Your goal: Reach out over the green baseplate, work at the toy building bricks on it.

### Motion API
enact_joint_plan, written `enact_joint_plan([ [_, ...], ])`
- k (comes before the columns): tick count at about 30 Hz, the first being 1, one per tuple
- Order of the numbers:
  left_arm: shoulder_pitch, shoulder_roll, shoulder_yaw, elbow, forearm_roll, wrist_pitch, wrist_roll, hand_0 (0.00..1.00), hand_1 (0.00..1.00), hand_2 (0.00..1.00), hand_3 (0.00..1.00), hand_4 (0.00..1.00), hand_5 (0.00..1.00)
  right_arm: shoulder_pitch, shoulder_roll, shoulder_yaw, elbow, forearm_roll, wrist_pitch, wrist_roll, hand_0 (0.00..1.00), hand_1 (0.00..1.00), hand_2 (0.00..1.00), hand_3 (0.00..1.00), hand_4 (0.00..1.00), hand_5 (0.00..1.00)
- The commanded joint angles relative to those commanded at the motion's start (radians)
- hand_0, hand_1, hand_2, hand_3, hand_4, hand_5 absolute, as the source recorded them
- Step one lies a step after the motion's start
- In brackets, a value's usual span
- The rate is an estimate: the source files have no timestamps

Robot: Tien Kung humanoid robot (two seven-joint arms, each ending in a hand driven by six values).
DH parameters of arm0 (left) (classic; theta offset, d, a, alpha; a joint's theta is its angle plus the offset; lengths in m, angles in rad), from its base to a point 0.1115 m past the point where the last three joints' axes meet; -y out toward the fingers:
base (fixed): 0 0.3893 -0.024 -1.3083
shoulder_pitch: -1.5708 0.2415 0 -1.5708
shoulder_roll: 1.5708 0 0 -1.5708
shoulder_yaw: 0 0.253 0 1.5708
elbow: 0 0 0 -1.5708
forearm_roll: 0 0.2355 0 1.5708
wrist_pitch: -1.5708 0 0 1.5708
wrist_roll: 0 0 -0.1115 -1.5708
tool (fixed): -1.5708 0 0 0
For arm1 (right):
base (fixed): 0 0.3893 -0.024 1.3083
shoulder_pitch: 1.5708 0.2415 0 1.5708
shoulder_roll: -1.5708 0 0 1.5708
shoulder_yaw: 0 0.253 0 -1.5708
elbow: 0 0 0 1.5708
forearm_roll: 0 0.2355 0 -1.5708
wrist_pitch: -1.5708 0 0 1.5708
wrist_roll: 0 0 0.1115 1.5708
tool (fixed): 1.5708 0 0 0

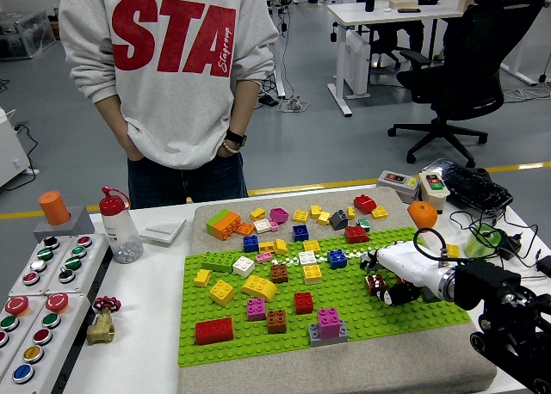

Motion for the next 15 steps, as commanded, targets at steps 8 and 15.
enact_joint_plan([
  [8, 0.003, 0.0, -0.008, -0.002, 0.016, -0.003, 0.006, 0.656, 0.622, 0.627, 0.447, 0.358, 0.998, -0.001, -0.001, -0.006, -0.004, -0.015, -0.003, -0.007, 0.812, 0.7, 0.689, 0.741, 0.585, 0.295],
  [15, 0.005, -0.001, -0.008, -0.001, 0.015, -0.003, 0.005, 0.657, 0.622, 0.627, 0.446, 0.357, 0.998, -0.004, -0.003, -0.002, -0.008, -0.028, -0.007, -0.013, 0.804, 0.679, 0.667, 0.74, 0.579, 0.311],
])
